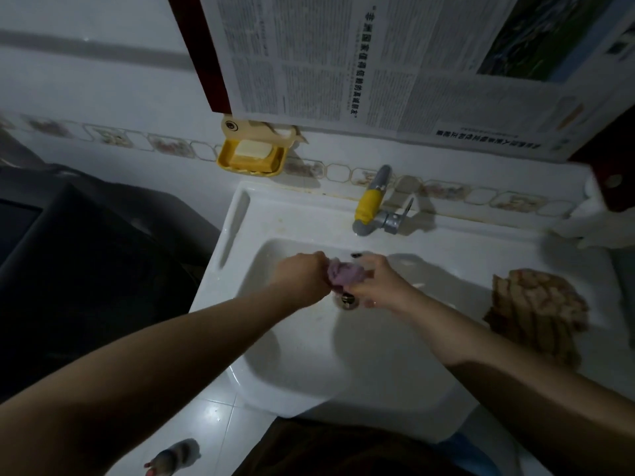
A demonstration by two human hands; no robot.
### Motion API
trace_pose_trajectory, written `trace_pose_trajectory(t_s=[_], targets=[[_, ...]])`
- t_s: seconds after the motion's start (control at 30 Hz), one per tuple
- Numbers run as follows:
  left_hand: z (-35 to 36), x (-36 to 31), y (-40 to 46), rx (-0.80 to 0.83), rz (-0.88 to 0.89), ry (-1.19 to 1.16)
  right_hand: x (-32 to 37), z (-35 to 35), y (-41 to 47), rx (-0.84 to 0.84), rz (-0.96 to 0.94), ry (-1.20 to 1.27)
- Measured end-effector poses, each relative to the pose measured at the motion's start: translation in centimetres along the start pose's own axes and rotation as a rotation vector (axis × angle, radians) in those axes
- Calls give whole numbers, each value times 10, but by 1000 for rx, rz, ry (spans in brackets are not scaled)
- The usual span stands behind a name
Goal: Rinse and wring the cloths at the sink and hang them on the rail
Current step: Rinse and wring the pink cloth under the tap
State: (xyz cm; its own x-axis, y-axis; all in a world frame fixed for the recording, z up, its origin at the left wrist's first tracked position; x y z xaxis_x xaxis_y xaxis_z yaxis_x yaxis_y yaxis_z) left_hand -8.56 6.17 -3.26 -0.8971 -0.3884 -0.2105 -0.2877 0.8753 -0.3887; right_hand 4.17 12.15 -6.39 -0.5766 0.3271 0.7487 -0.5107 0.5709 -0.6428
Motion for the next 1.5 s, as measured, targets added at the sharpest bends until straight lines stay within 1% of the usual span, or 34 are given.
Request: trace_pose_trajectory(t_s=[0.03,0.07,0.1,0.13,0.17,0.2,0.23,0.3,0.37,0.4,0.43,0.5,0.57,0.67,0.7,0.73,0.77,0.87,0.9,0.97,1.03,1.1,1.17,1.27,1.3,1.33,1.37,1.4,1.43,1.47,1.5], targets=[[11,8,1,128,-138,-291,7,-7,-4,-121,-166,-128],[23,12,0,238,-260,-580,14,-6,-14,-180,-333,-287],[32,10,-4,348,-353,-804,18,3,-26,-185,-484,-481],[38,4,-10,463,-389,-963,18,16,-36,-164,-599,-693],[41,-6,-17,588,-373,-1090,19,27,-45,-166,-702,-881],[40,-17,-25,715,-325,-1202,22,32,-49,-211,-801,-1004],[39,-27,-31,835,-259,-1286,28,35,-52,-271,-904,-1059],[33,-37,-42,1013,-131,-1342,49,31,-57,-412,-1056,-1075],[30,-38,-49,1076,-52,-1316,66,25,-57,-470,-1112,-1121],[29,-36,-50,1065,-31,-1273,71,25,-57,-458,-1118,-1161],[27,-34,-50,1018,-9,-1187,71,26,-55,-449,-1118,-1204],[21,-25,-42,851,35,-890,68,31,-45,-373,-1031,-1333],[14,-16,-30,635,56,-572,65,35,-37,-236,-863,-1370],[-2,-9,-16,191,123,-52,64,36,-35,-82,-600,-1211],[-11,-12,-17,43,174,135,62,37,-34,-28,-529,-1130],[-19,-16,-19,-89,242,273,63,38,-35,21,-472,-1035],[-26,-20,-19,-195,324,360,63,39,-34,48,-413,-924],[-50,-27,-15,-430,607,442,58,34,-30,64,-227,-450],[-58,-30,-17,-526,714,435,56,33,-32,62,-162,-276],[-71,-34,-23,-633,871,390,49,40,-38,122,-37,-6],[-82,-38,-27,-679,951,354,43,53,-45,227,86,234],[-92,-40,-32,-741,978,347,37,63,-51,342,215,398],[-93,-39,-37,-797,998,353,34,66,-55,475,300,454],[-77,-39,-49,-765,1062,434,35,66,-63,760,389,516],[-69,-38,-52,-757,1082,471,33,63,-64,811,408,532],[-60,-37,-51,-723,1063,497,32,59,-65,812,429,548],[-54,-35,-48,-653,990,503,30,54,-62,769,433,561],[-49,-31,-42,-544,855,487,27,48,-58,691,408,563],[-43,-22,-32,-415,669,445,27,41,-53,579,346,553],[-36,-11,-25,-282,476,368,27,33,-47,461,260,510],[-29,-2,-22,-165,327,261,27,24,-42,354,145,431]])
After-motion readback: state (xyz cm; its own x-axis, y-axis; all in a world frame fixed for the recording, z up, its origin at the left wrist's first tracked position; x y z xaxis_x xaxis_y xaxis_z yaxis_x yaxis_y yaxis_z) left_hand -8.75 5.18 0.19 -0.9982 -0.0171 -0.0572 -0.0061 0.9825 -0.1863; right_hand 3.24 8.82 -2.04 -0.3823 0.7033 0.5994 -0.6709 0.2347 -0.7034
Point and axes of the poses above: each hand's wrist, its own y-axis towards the middle knuckle, its own z-axis out of the palm, x = y × z, the point moved 8 cm from there along y, towards the middle knuckle, and after that the axes turned 6 degrees about y, right-handed, at the moved point
